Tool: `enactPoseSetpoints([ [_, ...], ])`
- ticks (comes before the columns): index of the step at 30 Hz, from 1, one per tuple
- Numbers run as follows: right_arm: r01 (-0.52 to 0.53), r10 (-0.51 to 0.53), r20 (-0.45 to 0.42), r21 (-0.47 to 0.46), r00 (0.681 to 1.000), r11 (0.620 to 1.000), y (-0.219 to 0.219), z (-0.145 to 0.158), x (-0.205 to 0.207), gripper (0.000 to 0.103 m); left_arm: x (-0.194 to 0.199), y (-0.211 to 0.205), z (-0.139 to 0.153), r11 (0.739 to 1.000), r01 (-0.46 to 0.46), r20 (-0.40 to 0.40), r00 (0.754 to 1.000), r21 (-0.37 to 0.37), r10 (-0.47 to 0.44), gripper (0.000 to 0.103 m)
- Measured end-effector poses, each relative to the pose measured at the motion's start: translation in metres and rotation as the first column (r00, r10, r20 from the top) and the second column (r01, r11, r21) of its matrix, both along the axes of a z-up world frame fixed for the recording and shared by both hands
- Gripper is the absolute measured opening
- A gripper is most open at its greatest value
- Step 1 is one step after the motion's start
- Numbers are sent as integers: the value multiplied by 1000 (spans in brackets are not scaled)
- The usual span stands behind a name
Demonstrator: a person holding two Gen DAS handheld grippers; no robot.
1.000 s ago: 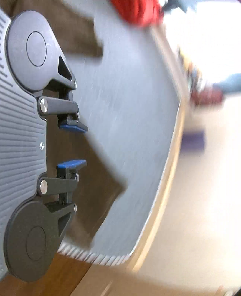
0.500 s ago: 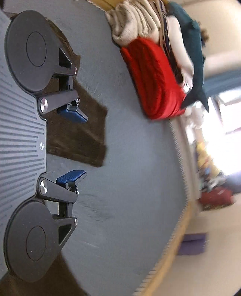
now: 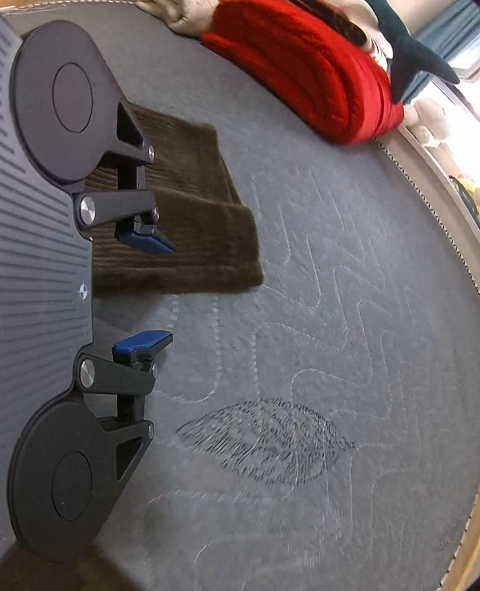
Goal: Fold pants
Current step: 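Grasp the other pant leg hem with the right gripper and lift it, then lay the held leg straight beside the first and open the right gripper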
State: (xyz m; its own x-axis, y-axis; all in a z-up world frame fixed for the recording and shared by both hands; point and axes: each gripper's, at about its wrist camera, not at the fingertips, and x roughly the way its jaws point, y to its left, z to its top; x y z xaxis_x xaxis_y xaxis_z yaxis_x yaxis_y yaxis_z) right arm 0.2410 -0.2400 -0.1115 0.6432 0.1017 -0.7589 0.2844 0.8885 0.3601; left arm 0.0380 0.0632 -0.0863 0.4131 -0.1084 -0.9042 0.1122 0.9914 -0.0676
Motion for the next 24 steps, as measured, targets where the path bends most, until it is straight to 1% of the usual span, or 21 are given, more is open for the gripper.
enactPoseSetpoints([
  [3,7,-7,-5,28,1000,1000,-2,-17,18,51,5,0,-3,1000,-4,-2,1000,-1,4,29],
  [4,0,-1,21,35,1000,999,-1,-18,21,51,6,0,-3,1000,-3,-1,1000,1,3,29],
  [5,-10,9,29,39,1000,999,1,-19,24,51,7,-1,-4,1000,1,1,1000,3,-1,29],
  [6,-15,14,32,48,999,999,3,-20,28,39,9,-2,-4,1000,7,5,1000,7,-8,30],
  [7,-34,31,34,84,999,996,5,-21,32,12,10,-3,-4,1000,14,13,1000,15,-14,30],
  [8,-56,53,30,120,998,991,7,-23,36,9,11,-4,-4,1000,18,21,1000,24,-19,30],
  [9,-81,76,42,130,996,988,10,-21,38,9,12,-5,-4,999,21,29,999,31,-22,31],
  [11,-120,112,73,105,991,987,15,-14,40,7,15,-7,-2,999,22,48,999,41,-24,31],
  [12,-132,120,96,123,988,984,13,-8,40,7,17,-8,0,999,26,61,998,45,-29,31],
  [14,-126,100,149,173,984,977,2,10,40,7,19,-12,3,997,46,87,995,60,-51,31],
  [16,-107,51,238,231,970,967,-21,37,36,6,22,-14,8,996,66,104,992,55,-72,31],
  [18,-35,-51,339,243,940,969,-51,63,24,6,27,-16,15,996,87,123,988,22,-89,31],
  [19,58,-155,400,245,903,968,-74,76,11,6,31,-18,18,996,93,135,986,14,-94,31],
  [20,166,-267,433,256,861,952,-95,81,-1,6,36,-21,21,995,99,151,984,4,-99,31],
  [21,296,-388,435,266,812,917,-117,84,-15,6,43,-23,24,994,107,168,980,-4,-105,31],
  [22,449,-519,395,262,758,854,-143,82,-29,6,50,-27,27,993,116,186,976,-10,-112,31],
  [23,530,-588,353,254,728,809,-162,75,-38,6,61,-32,27,992,123,205,972,-15,-118,34],
  [24,593,-641,290,246,710,767,-180,61,-46,7,71,-36,26,992,126,217,969,-18,-119,38],
])
